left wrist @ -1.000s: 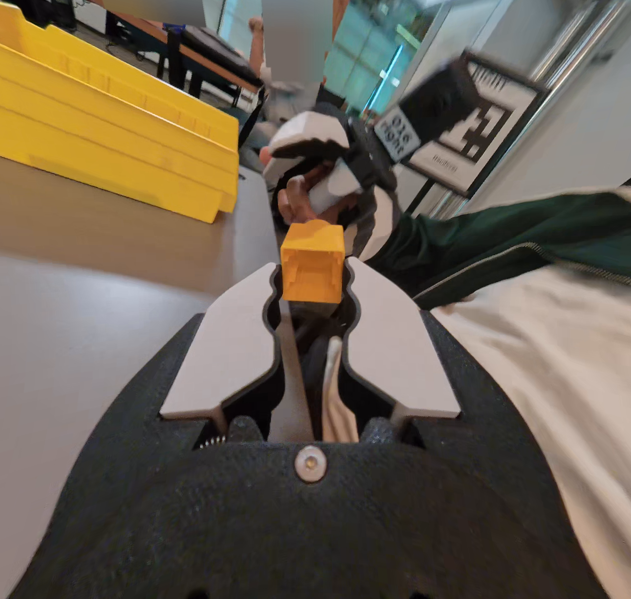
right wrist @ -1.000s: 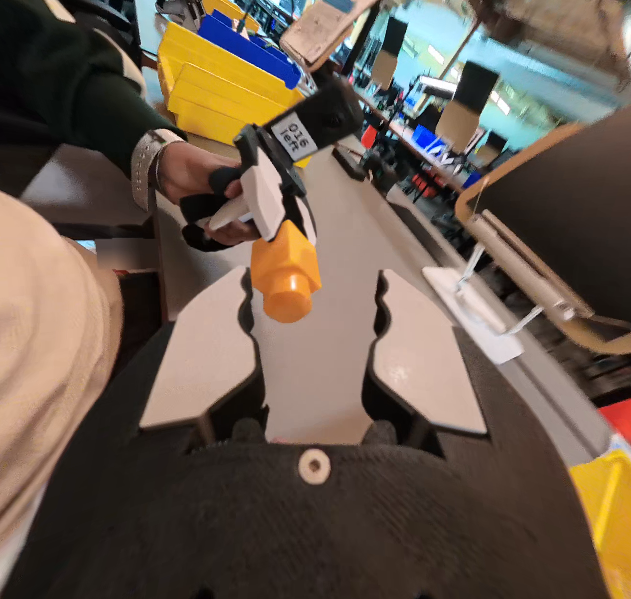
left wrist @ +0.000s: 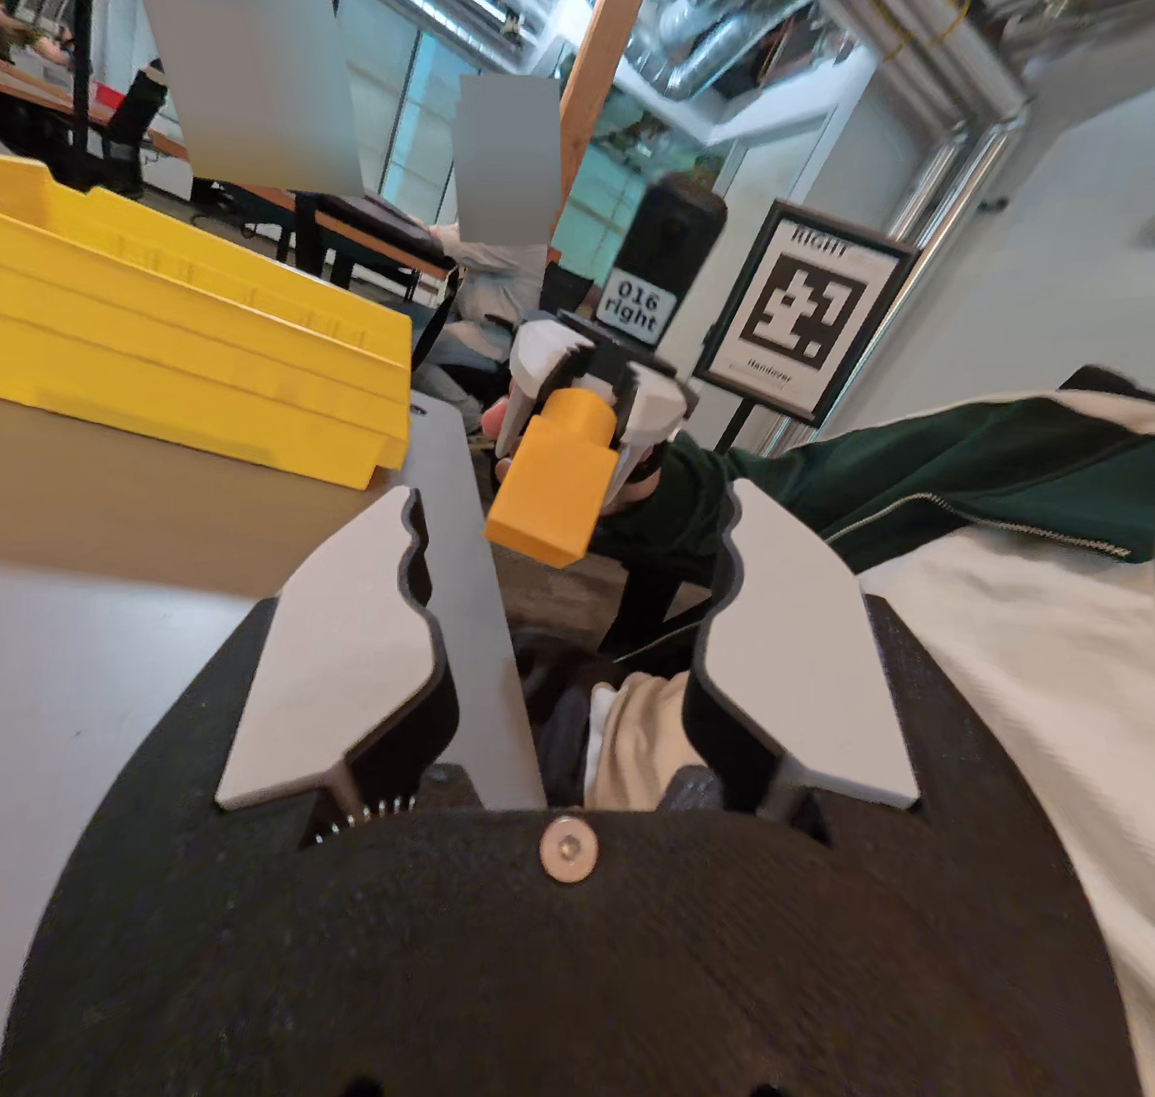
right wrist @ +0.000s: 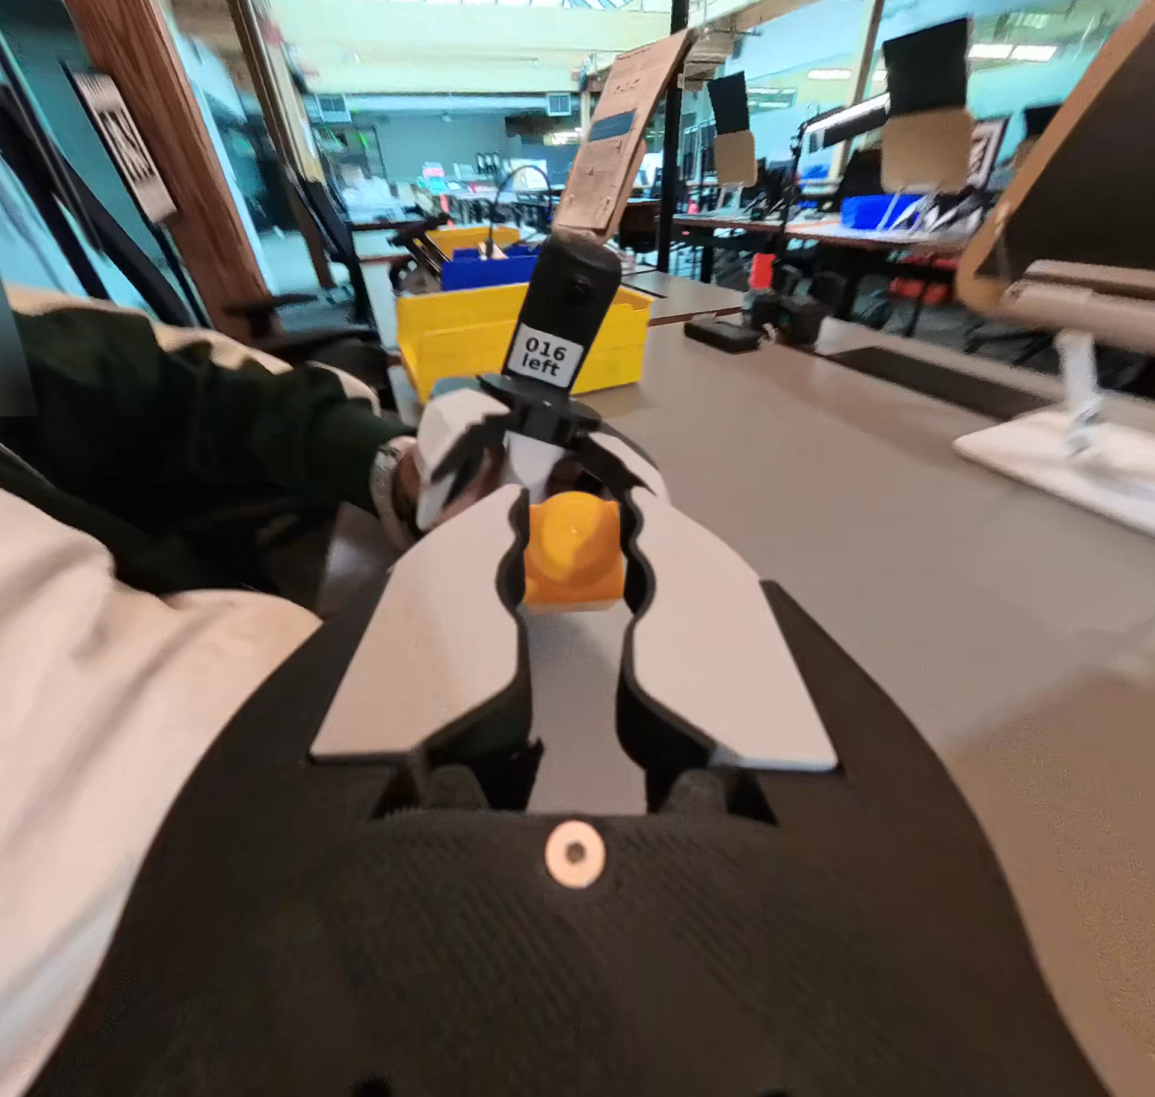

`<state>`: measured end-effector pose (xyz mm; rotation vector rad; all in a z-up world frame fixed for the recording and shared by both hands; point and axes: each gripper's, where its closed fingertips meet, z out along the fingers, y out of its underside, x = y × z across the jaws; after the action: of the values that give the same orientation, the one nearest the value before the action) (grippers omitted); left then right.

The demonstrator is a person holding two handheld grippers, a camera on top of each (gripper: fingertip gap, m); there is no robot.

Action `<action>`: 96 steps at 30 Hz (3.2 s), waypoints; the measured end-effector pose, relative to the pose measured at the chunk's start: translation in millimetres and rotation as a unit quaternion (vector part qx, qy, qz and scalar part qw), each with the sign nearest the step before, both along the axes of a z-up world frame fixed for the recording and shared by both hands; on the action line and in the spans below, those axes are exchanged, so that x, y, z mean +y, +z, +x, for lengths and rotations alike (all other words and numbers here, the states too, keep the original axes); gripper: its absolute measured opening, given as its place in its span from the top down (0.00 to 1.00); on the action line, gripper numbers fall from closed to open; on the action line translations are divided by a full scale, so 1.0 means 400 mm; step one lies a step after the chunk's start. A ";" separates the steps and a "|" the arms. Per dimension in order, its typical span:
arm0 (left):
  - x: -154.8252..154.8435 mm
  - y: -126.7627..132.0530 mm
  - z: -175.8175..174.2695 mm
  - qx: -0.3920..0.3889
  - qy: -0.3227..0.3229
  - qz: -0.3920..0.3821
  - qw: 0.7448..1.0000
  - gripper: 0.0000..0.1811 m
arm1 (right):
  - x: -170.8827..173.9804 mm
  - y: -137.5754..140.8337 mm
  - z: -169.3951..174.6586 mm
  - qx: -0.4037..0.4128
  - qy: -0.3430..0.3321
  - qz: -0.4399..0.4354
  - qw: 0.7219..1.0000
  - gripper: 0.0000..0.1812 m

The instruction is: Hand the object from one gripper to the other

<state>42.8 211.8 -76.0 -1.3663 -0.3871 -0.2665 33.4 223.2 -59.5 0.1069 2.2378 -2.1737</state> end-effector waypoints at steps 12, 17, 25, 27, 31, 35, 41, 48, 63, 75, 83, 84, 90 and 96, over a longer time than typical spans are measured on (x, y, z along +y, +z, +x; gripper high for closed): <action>0.070 -0.141 0.059 0.120 -0.024 -0.217 0.968 0.74 | -0.043 -0.042 0.063 -0.032 0.042 0.050 0.997 0.85; 0.093 -0.169 0.085 0.123 -0.045 -0.247 0.960 0.77 | -0.051 -0.047 0.074 -0.030 0.047 0.053 0.997 0.85; 0.087 -0.129 0.066 0.111 -0.019 -0.199 0.974 0.77 | -0.044 0.008 0.045 0.023 0.013 -0.025 0.999 0.62; 0.075 -0.103 0.053 0.106 -0.003 -0.170 0.980 0.78 | -0.036 0.023 0.038 0.033 0.005 -0.043 0.999 0.59; 0.056 -0.069 0.039 0.107 0.018 -0.133 0.985 0.78 | -0.042 0.004 0.037 0.013 0.015 -0.031 0.999 0.58; 0.063 -0.069 0.047 0.126 0.019 -0.142 0.982 0.78 | -0.056 -0.027 0.051 -0.009 0.037 -0.009 0.999 0.62; 0.079 -0.074 0.062 0.143 0.012 -0.155 0.977 0.78 | -0.059 -0.046 0.077 -0.017 0.073 0.010 0.997 0.80; 0.080 -0.069 0.063 0.139 0.012 -0.146 0.979 0.78 | -0.054 -0.035 0.072 -0.023 0.070 0.003 0.997 0.80; 0.017 -0.017 0.008 0.113 0.063 -0.120 0.984 0.74 | -0.025 -0.036 0.027 -0.055 0.057 0.006 0.997 0.80; 0.013 -0.005 0.021 0.098 0.039 -0.102 0.989 0.77 | -0.037 -0.051 0.043 -0.040 0.064 0.025 0.997 0.80; 0.014 0.003 0.029 0.112 0.040 -0.108 0.987 0.82 | -0.039 -0.043 0.035 -0.019 0.047 0.014 0.999 0.76; 0.012 0.005 0.027 0.114 0.044 -0.106 0.987 0.82 | -0.039 -0.037 0.025 -0.010 0.032 0.005 0.999 0.69; -0.016 0.033 0.007 0.107 0.069 -0.080 0.989 0.82 | -0.032 -0.031 -0.022 0.018 -0.026 -0.009 0.999 0.50; -0.025 0.041 0.000 0.097 0.076 -0.067 0.990 0.82 | -0.050 -0.064 0.011 -0.014 0.018 0.017 1.000 0.66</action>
<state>42.7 201.7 -59.8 -1.4717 -0.3491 0.0196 37.8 203.4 -85.2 0.0974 2.2441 -2.1031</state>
